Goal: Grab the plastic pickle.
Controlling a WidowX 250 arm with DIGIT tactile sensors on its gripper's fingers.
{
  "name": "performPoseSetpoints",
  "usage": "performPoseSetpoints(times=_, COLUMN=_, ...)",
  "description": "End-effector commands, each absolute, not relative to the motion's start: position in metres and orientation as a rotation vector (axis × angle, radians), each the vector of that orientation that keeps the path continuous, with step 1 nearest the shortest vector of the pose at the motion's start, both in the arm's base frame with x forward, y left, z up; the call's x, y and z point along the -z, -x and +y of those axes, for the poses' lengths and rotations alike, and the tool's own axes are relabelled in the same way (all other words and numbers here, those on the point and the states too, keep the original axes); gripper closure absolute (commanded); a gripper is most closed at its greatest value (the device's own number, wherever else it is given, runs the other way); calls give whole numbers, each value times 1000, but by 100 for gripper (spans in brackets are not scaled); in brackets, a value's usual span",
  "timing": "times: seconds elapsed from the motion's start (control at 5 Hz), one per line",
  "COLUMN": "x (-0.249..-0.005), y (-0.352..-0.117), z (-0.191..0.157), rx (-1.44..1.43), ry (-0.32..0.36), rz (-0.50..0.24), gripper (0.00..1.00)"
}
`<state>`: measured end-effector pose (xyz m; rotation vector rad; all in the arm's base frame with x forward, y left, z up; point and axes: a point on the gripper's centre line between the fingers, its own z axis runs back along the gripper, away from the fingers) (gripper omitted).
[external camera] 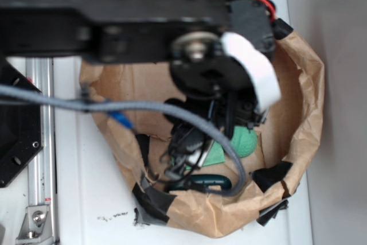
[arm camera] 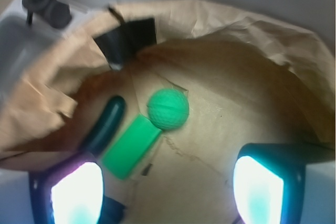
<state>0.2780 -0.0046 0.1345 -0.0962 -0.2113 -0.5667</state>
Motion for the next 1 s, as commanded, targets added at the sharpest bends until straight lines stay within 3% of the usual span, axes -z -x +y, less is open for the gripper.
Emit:
performPoseSetpoints(times=0.0, x=-103, y=-279, z=-21, rx=705, ry=36, rz=-177, gripper=0)
performPoseSetpoints(times=0.2, x=-84, y=-272, z=-45, rx=737, ry=39, rz=-113, gripper=0)
performPoseSetpoints(times=0.4, x=-86, y=-273, z=-55, rx=674, ry=124, rz=-119, gripper=0)
performPoseSetpoints(times=0.8, x=-84, y=-274, z=-66, rx=556, ry=101, rz=-113, gripper=0)
